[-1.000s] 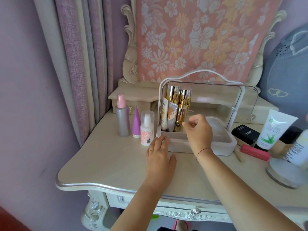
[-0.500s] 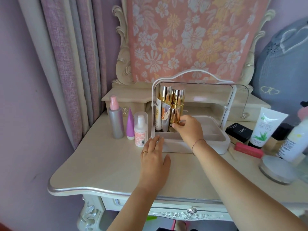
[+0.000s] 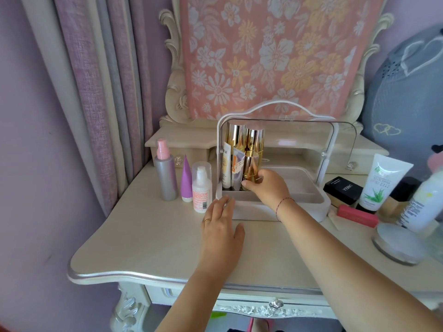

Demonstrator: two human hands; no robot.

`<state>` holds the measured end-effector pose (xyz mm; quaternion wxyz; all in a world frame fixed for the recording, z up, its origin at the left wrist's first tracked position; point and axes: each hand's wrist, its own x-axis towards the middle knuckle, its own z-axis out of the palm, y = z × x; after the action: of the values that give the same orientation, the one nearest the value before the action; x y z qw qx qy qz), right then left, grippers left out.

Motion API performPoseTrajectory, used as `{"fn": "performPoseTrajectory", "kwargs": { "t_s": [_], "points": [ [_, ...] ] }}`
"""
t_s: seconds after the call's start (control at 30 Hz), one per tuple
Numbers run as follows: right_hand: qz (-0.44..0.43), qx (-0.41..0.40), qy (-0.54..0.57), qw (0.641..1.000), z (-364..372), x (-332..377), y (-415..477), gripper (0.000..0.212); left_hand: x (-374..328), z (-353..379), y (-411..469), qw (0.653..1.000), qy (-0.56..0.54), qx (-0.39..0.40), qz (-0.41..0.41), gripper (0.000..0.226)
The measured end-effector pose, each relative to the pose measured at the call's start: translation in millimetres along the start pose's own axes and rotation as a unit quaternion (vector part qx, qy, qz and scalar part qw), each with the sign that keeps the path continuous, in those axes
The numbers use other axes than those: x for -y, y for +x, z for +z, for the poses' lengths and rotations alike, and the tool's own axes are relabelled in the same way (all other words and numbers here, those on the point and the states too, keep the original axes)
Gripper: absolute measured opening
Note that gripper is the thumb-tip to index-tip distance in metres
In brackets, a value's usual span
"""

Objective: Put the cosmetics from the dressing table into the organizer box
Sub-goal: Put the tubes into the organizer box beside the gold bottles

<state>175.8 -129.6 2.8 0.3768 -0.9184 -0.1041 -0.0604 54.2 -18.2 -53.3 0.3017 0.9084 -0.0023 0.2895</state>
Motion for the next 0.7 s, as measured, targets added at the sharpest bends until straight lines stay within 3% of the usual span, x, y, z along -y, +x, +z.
{"fn": "performPoseTrajectory", "kwargs": {
  "t_s": [0.4,0.7],
  "points": [
    [-0.011,0.003,-0.018,1.0,1,-2,2,0.019,-1,0,0,1.0,0.001,-0.001,-0.006,0.055],
    [0.004,-0.037,-0.039,0.999,4,0,-7,0.032,-3,-3,-1,1.0,-0.021,0.009,-0.018,0.052]
  ]
}}
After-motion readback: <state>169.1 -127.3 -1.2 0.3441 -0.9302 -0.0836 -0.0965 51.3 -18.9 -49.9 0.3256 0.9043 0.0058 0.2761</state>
